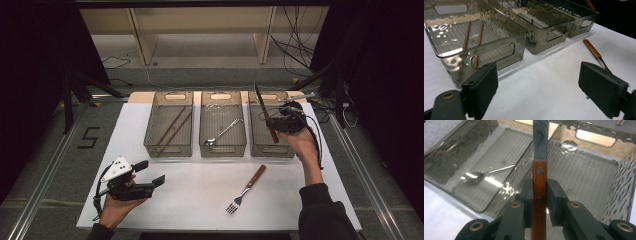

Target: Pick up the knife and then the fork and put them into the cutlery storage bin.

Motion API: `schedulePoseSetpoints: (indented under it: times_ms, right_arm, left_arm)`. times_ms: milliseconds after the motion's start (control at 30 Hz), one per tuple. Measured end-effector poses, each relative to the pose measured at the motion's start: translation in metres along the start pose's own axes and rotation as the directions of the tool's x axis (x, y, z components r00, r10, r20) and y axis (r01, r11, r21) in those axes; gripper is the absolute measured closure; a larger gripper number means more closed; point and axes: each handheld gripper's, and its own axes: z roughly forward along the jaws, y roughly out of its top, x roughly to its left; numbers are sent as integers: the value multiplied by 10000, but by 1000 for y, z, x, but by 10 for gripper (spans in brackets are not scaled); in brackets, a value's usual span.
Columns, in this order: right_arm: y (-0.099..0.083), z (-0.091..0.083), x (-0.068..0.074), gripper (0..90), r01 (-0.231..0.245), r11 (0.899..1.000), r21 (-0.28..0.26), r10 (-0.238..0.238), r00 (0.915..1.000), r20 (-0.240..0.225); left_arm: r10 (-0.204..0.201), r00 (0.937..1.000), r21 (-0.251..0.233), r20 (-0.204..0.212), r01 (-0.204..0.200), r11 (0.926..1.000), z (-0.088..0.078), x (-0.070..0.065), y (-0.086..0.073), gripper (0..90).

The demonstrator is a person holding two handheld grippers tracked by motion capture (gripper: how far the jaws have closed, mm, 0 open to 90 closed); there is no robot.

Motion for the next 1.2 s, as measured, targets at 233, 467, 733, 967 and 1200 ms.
schedulePoseSetpoints:
  times_ms: [233,467,733,967,1200]
  right_arm:
    - [2,12,-4,771,-318,9995,63,317,9994,118]
    - [2,21,-6,771,-587,9981,188,583,9981,224]
    - [0,28,-9,771,-845,9960,284,833,9957,406]
    - [-5,36,-9,770,-1091,9933,370,1071,9929,510]
    - [-12,44,-11,733,-1459,9880,505,1420,9872,724]
  left_arm:
    - [-8,10000,-31,-17,8,10000,0,0,0,157]
    - [22,10000,-32,-26,-22,10000,0,0,0,157]
    - [6,10000,-82,-38,-6,10000,0,0,0,157]
    - [23,10000,-67,-44,-23,10000,-1,0,0,157]
    - [43,10000,-75,-51,-44,10000,-1,0,0,157]
